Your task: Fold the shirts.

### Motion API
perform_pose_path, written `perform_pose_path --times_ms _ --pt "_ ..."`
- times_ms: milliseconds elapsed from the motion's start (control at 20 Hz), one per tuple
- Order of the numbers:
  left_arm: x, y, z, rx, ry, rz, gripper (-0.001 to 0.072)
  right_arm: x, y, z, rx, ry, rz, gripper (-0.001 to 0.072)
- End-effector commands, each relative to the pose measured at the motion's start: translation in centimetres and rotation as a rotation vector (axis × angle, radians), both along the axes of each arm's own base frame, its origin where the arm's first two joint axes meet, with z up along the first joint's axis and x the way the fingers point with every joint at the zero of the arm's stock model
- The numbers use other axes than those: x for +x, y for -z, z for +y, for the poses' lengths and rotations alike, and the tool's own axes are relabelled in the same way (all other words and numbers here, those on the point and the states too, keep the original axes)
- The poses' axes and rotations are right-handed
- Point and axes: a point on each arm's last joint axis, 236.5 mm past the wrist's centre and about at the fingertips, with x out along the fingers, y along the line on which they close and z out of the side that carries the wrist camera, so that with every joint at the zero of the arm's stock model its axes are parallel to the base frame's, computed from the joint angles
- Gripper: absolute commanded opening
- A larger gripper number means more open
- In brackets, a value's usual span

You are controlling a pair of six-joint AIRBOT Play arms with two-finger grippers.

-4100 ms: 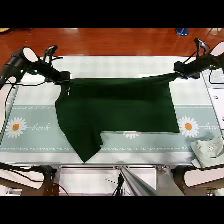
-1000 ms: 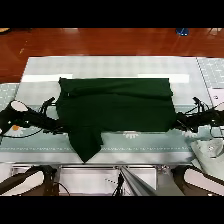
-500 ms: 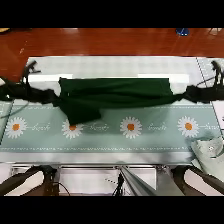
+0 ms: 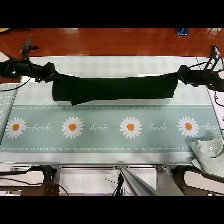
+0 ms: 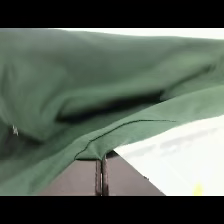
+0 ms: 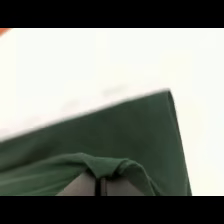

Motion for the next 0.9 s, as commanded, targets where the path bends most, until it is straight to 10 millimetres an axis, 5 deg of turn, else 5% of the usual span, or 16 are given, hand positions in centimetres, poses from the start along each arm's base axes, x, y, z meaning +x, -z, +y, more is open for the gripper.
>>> perform_pose_path --times_ms 0,200,400,600,750,850 --pt "2.4 3.1 -0.1 -0.045 0.003 0.077 0.0024 2.6 1.9 -0.9 -0.014 0.051 -0.022 0.0023" --pt "4.1 6.4 0.2 -0.052 -0.003 0.119 0.0024 4.1 3.9 0.4 -0.08 0.025 -0.044 0.0023" --pt "4.5 8.4 0.3 -0.055 -0.005 0.15 0.0041 3.3 6.7 1.5 -0.165 -0.066 0.014 0.0025" --pt "5.0 7.9 1.8 -0.055 -0.031 0.134 0.0446 1.4 8.4 0.6 -0.277 -0.167 0.086 0.0028" --pt "4.5 6.9 3.2 -0.073 -0.03 0.156 0.0465 0.1 9.3 0.3 -0.33 -0.231 0.138 0.0121" --pt "3.5 6.1 3.7 -0.089 -0.002 0.185 0.0465 -0.2 9.3 0.0 -0.342 -0.241 0.148 0.0359"
